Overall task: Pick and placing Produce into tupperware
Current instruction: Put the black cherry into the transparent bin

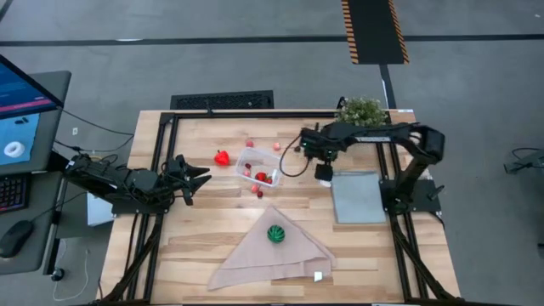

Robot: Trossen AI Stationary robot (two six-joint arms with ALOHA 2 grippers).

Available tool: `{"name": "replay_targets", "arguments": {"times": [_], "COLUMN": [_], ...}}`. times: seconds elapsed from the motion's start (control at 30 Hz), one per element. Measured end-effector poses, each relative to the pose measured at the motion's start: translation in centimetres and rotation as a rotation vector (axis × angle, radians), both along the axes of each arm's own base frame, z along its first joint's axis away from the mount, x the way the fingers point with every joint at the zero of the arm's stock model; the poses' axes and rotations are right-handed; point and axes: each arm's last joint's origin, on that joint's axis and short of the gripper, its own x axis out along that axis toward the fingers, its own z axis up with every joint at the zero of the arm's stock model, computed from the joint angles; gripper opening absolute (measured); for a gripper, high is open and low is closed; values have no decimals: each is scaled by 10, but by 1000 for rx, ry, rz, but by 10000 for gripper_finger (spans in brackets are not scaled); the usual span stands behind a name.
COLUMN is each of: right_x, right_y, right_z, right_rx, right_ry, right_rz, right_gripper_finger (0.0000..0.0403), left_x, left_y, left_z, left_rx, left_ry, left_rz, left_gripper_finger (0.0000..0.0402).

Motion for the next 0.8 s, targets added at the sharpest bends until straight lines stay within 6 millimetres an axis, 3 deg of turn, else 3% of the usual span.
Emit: {"name": "replay_targets", "arguments": {"times": [0.17,0.3,0.8], "right_x": [18,21,21], "right_y": [-3,-8,-27], "right_z": [-3,-7,-12], "right_rx": [18,35,36], "right_ry": [100,199,175], "right_rz": [75,102,72], "right_gripper_finger": [306,306,306], "left_x": [2,5,10], "left_y": [-1,-2,-1], "left_z": [-2,-6,-11], "left_rx": [9,2,-20], "left_ry": [31,73,93], "left_rz": [0,3,87], "left_gripper_finger": [139,139,139]}}
